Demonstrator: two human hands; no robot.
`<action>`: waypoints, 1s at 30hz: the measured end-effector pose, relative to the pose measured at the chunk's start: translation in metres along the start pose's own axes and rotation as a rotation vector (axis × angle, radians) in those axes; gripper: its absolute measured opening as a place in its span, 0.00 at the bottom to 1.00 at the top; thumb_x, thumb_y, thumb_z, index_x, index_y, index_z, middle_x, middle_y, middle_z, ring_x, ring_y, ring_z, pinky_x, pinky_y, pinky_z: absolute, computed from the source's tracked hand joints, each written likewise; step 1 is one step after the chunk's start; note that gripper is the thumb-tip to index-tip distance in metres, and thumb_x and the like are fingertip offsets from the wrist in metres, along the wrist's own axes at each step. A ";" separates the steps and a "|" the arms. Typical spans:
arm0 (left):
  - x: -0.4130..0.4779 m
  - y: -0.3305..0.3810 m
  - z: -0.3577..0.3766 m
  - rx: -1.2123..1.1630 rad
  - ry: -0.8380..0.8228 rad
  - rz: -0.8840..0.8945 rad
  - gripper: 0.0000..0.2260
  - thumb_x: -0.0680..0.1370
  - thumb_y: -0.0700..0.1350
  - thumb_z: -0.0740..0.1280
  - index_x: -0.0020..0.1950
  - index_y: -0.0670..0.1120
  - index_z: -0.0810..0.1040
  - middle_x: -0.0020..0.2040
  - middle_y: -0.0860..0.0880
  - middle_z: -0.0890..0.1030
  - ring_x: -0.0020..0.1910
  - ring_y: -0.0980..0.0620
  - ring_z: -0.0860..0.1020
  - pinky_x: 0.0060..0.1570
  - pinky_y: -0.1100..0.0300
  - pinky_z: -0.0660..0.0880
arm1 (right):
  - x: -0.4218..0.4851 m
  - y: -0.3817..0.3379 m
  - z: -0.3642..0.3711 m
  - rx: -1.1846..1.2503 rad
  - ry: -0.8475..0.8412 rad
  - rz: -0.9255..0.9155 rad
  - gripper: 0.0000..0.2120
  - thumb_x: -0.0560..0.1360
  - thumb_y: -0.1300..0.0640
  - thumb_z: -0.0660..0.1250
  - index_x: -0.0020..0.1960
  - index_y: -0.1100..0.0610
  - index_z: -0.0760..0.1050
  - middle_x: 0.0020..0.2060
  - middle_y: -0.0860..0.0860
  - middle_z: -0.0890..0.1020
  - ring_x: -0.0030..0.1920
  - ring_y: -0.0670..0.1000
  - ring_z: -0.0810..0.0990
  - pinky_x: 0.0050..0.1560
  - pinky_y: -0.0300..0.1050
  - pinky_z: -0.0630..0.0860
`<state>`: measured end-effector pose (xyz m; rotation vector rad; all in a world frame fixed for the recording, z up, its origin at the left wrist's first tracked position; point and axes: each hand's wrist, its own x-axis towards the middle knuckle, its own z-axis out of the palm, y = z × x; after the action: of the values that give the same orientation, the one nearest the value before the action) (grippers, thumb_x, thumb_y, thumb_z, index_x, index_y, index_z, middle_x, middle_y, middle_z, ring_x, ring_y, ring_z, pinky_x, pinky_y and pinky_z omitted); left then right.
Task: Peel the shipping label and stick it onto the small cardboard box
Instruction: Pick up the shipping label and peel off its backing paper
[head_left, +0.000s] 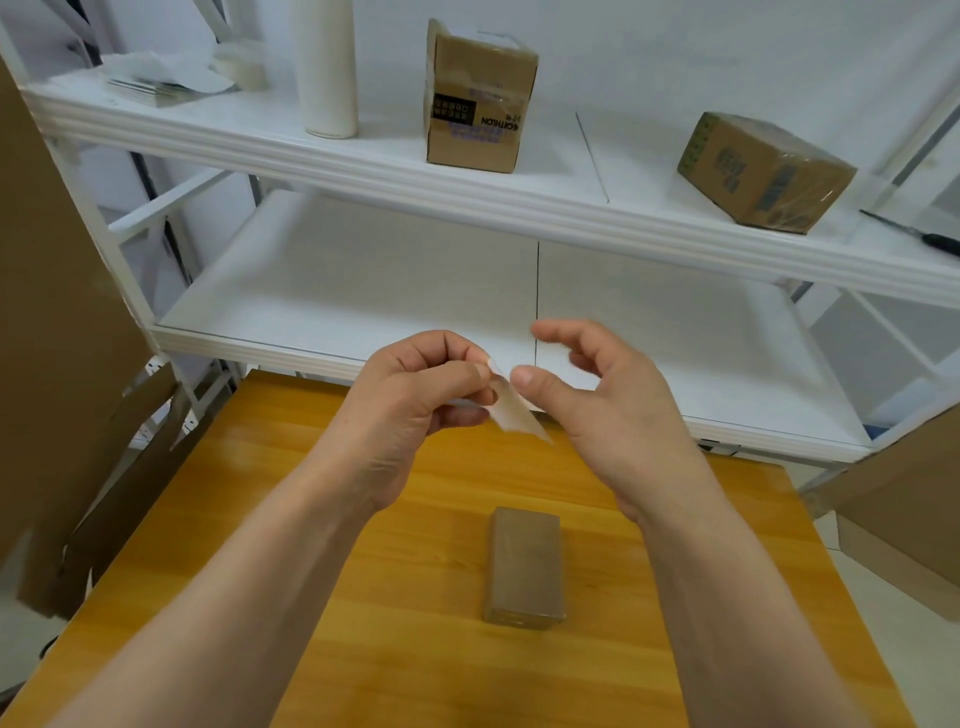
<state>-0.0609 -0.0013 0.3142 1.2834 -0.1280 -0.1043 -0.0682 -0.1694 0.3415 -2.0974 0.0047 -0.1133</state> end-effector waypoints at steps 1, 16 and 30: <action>0.000 -0.001 0.000 -0.002 -0.001 0.002 0.03 0.72 0.39 0.70 0.39 0.46 0.82 0.35 0.47 0.81 0.42 0.49 0.81 0.46 0.55 0.79 | 0.000 0.000 0.001 0.057 -0.015 -0.012 0.13 0.74 0.48 0.73 0.58 0.43 0.81 0.57 0.41 0.82 0.60 0.41 0.77 0.62 0.48 0.75; -0.005 -0.005 0.007 0.115 0.030 0.042 0.05 0.77 0.36 0.67 0.44 0.44 0.80 0.39 0.49 0.83 0.43 0.53 0.81 0.50 0.51 0.77 | -0.001 0.004 -0.001 0.223 -0.080 -0.003 0.06 0.74 0.52 0.75 0.42 0.55 0.85 0.38 0.51 0.88 0.44 0.52 0.87 0.51 0.52 0.83; -0.007 -0.011 0.015 -0.016 -0.044 -0.045 0.08 0.76 0.49 0.70 0.47 0.44 0.78 0.40 0.50 0.82 0.43 0.54 0.81 0.48 0.55 0.78 | -0.001 0.004 -0.002 0.174 -0.053 -0.008 0.07 0.75 0.51 0.72 0.42 0.54 0.84 0.39 0.51 0.88 0.45 0.53 0.87 0.53 0.59 0.83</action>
<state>-0.0701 -0.0179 0.3075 1.2688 -0.1353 -0.1719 -0.0688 -0.1734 0.3387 -1.9266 -0.0441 -0.0601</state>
